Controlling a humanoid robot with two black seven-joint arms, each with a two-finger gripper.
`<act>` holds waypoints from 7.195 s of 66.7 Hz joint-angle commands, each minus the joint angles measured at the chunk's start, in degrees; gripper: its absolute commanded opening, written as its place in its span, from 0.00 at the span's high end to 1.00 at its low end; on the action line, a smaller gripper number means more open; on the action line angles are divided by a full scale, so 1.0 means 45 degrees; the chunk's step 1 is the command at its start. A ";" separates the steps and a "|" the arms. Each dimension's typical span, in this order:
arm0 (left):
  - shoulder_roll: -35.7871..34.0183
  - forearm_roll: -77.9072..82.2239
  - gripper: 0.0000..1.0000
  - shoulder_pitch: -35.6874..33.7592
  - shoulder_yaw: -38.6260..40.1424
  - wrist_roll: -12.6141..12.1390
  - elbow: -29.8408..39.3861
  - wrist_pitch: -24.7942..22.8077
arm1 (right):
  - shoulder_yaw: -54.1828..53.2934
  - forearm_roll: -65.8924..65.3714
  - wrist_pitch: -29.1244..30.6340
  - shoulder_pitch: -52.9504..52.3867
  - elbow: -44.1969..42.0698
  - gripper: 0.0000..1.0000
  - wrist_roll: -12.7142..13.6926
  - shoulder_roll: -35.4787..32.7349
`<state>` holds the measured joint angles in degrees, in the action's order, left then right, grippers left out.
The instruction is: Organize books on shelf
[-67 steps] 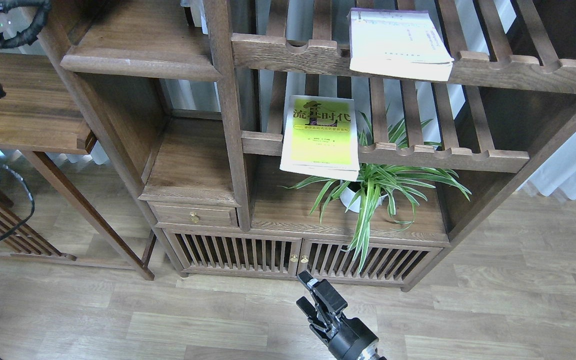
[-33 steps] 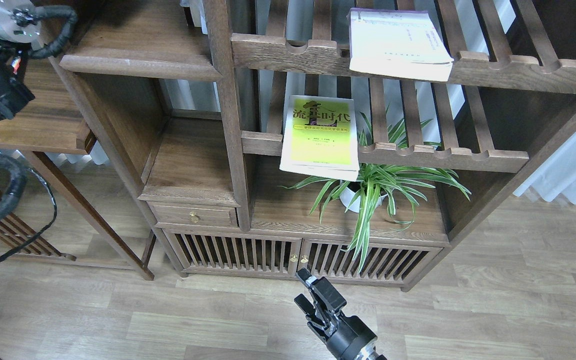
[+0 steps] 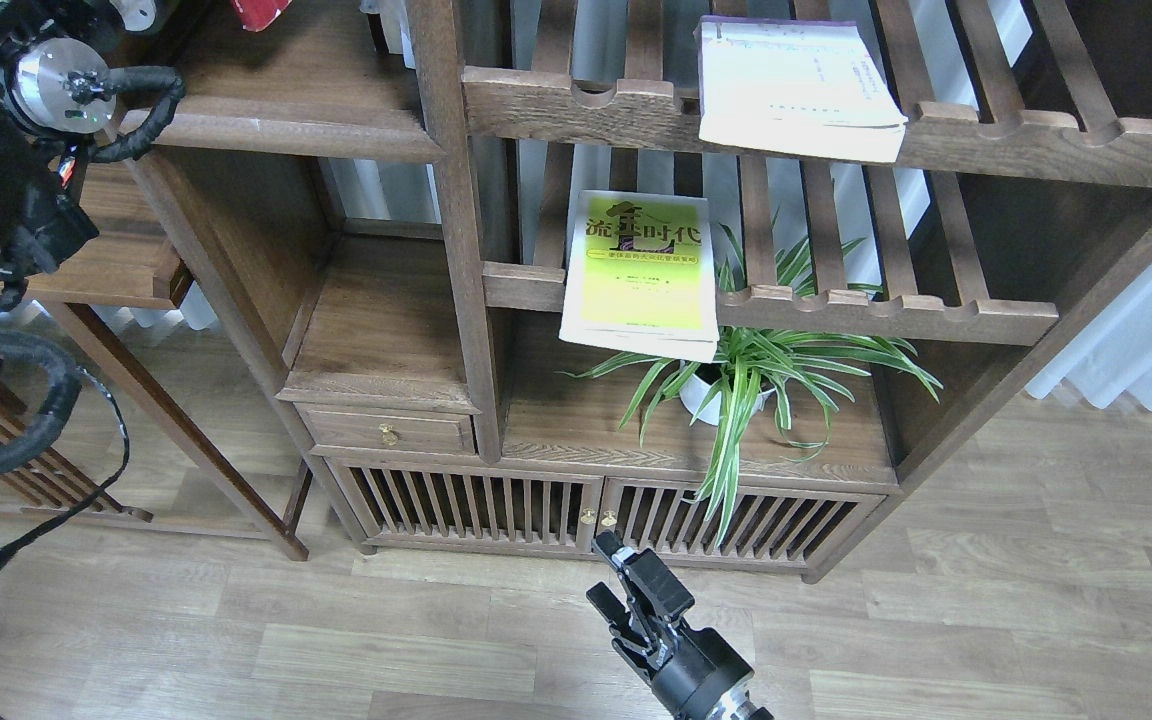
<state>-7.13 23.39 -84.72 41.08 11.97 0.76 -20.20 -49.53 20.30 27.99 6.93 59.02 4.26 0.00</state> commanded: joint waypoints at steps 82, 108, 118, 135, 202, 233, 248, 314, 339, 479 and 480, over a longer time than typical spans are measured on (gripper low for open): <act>0.1213 -0.2501 0.52 -0.0704 -0.0515 0.2945 0.0591 -0.0121 | -0.0576 0.0099 0.0002 0.0277 0.0225 0.00 -0.0009 0.0000; 0.0158 -0.3185 0.35 0.0506 0.0872 0.2692 0.3989 0.0367 | -0.0596 0.0138 0.0002 0.0296 0.0380 0.00 0.0010 0.0000; -0.1345 -0.3205 0.30 0.1990 0.0911 0.1872 0.7152 0.1695 | -0.0596 0.0177 0.0002 0.0491 0.1278 0.00 0.0030 0.0000; -0.4627 -0.3595 0.27 0.5506 0.1731 0.1012 1.3618 0.2633 | -0.1630 0.0274 0.0002 0.0550 0.2470 0.00 0.0089 0.0000; -0.6073 -0.3576 0.04 1.4550 0.4193 -0.0394 1.6061 -0.1733 | -0.4482 0.0255 -0.3368 -0.1734 0.7197 0.01 -0.0009 -0.0449; -0.5936 -0.3615 0.01 1.4393 0.4407 -0.0375 1.5143 -0.1733 | -0.4990 -0.0077 -0.5986 -0.4156 0.7393 0.01 -0.0380 0.0000; -0.5936 -0.3634 0.01 1.4393 0.4427 -0.0355 1.5143 -0.1733 | -0.5634 -0.0136 -0.6298 -0.4879 0.6729 0.01 -0.0361 -0.0039; -0.5858 -0.3634 0.01 1.4393 0.4954 -0.0394 1.5045 -0.1733 | -0.8581 0.0118 -0.4582 -0.5174 0.5537 0.96 -0.0654 -0.0176; -0.5350 -0.3615 0.01 1.4511 0.4876 -0.0257 1.4499 -0.1733 | -1.4014 0.3612 -0.1672 0.1170 0.6065 0.95 -0.0595 -0.0683; 0.1584 -1.0665 0.22 1.6913 -0.0534 -0.4750 1.2273 -0.1733 | -0.1475 0.0138 0.0002 0.2190 0.1689 0.94 0.1221 0.0000; 0.1584 -1.0666 0.26 1.6913 -0.0573 -0.4750 1.2175 -0.1733 | -0.1475 0.0099 0.0002 0.2229 0.1689 0.94 0.1221 0.0000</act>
<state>-0.37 -24.66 -8.83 38.68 -9.22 56.89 -28.00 -56.41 22.21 28.00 16.01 66.44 9.77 -0.03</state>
